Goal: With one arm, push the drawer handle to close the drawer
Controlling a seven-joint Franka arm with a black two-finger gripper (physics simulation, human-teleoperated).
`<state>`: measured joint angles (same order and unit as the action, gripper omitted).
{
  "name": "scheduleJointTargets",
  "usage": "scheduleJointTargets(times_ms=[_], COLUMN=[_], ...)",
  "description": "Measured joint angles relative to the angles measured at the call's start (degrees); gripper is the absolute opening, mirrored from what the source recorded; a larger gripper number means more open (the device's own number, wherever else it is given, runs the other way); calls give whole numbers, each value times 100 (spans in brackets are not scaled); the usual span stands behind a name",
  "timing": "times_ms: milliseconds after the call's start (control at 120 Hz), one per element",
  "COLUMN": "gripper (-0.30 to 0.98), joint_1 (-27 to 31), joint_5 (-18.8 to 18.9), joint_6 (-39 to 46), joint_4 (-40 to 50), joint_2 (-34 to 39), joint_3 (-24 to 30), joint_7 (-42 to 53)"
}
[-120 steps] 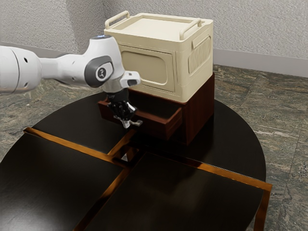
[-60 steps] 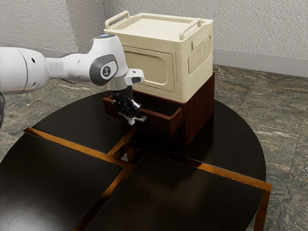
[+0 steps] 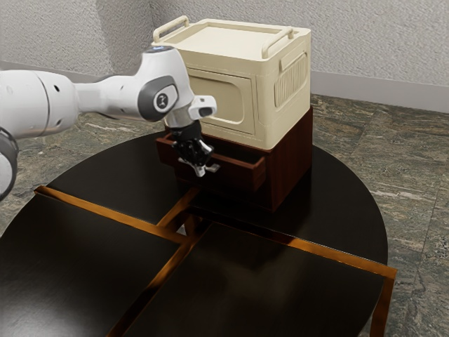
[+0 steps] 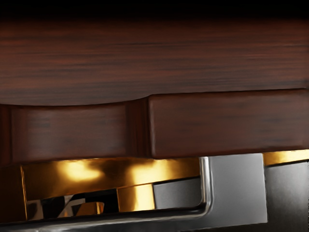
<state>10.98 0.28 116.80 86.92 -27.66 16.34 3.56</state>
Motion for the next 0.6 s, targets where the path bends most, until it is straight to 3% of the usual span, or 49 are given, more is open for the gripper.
scheduleJointTargets(times_ms=[600], gripper=[-10], joint_1=[-232], joint_5=[2], joint_6=[15], joint_4=[-500], joint_2=[-326], joint_3=[-287], joint_7=[22])
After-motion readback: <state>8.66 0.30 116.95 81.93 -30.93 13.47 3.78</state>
